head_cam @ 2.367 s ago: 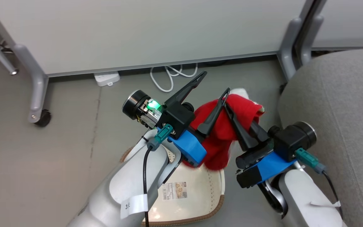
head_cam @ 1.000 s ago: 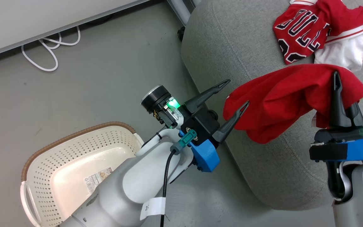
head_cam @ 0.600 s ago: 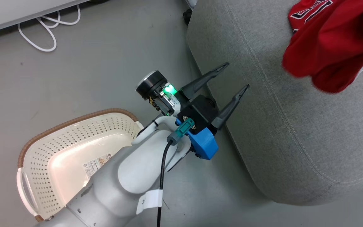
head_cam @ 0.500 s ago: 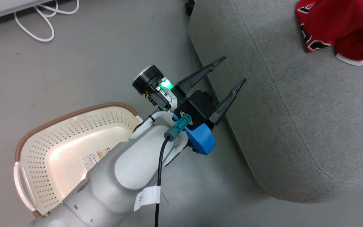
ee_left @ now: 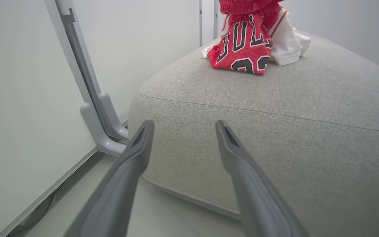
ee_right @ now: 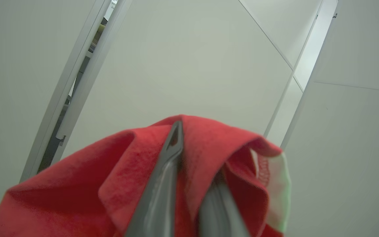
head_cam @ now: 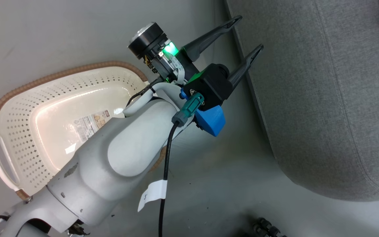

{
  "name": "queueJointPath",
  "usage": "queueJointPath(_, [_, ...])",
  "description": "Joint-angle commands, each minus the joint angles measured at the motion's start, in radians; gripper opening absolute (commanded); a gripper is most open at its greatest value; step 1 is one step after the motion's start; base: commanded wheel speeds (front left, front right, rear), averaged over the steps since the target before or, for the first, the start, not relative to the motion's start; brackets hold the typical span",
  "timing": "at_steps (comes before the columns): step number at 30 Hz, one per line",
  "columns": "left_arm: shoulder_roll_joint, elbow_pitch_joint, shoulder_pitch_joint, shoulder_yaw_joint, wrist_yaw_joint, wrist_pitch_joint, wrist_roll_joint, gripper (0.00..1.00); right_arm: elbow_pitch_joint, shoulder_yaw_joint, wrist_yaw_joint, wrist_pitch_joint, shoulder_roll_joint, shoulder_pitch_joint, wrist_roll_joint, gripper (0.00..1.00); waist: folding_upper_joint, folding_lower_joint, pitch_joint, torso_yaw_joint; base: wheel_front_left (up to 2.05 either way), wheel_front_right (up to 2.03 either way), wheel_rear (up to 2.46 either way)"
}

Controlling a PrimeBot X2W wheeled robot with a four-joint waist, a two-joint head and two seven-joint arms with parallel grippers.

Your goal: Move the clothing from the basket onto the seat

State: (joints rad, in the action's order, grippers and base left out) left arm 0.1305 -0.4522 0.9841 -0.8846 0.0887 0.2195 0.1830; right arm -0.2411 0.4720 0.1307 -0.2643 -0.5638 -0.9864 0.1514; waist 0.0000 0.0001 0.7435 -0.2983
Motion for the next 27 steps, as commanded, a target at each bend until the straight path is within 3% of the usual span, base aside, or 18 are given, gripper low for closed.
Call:
queueJointPath(1, [0.014, 0.011, 0.024, -0.001, 0.001, -0.006, -0.008, 1.00, -0.028, 0.015, 0.000, 0.000, -0.010, 0.021, -0.013, 0.00, 0.0000, -0.0001, 0.057, 0.005, 0.00, 0.00, 0.00])
queueJointPath(9, [0.044, 0.045, 0.039, -0.009, -0.005, -0.020, -0.014, 1.00, -0.180, 0.036, 0.000, -0.001, 0.051, 0.112, -0.044, 0.00, 0.0000, -0.0001, 0.097, 0.006, 0.00, 0.00, 0.00])
queueJointPath(21, [0.067, 0.073, 0.031, -0.013, -0.018, -0.037, -0.005, 1.00, -0.289, 0.027, 0.000, 0.000, 0.125, 0.132, -0.060, 0.00, 0.0000, -0.0001, 0.106, 0.014, 0.00, 0.00, 0.00])
queueJointPath(22, [0.069, 0.074, 0.029, -0.013, -0.020, -0.037, -0.002, 1.00, -0.286, 0.027, 0.000, 0.000, 0.129, 0.135, -0.062, 0.05, 0.0000, -0.0001, 0.102, 0.013, 0.00, 0.00, 0.00])
queueJointPath(23, [0.069, 0.073, 0.025, -0.014, -0.023, -0.034, 0.000, 1.00, -0.277, 0.034, 0.000, 0.000, 0.132, 0.139, -0.061, 0.43, 0.0000, -0.0001, 0.095, 0.012, 0.00, 0.00, 0.00])
queueJointPath(24, [0.069, 0.071, 0.020, -0.014, -0.026, -0.030, 0.002, 1.00, -0.269, 0.040, 0.000, 0.000, 0.138, 0.148, -0.057, 1.00, 0.0000, -0.0001, 0.087, 0.011, 0.00, 0.00, 0.00])
queueJointPath(27, [0.063, 0.065, 0.004, -0.013, -0.031, -0.015, 0.010, 1.00, -0.234, 0.046, 0.000, 0.000, 0.159, 0.201, -0.056, 1.00, 0.0000, -0.0001, 0.051, 0.006, 0.00, 0.00, 0.00])
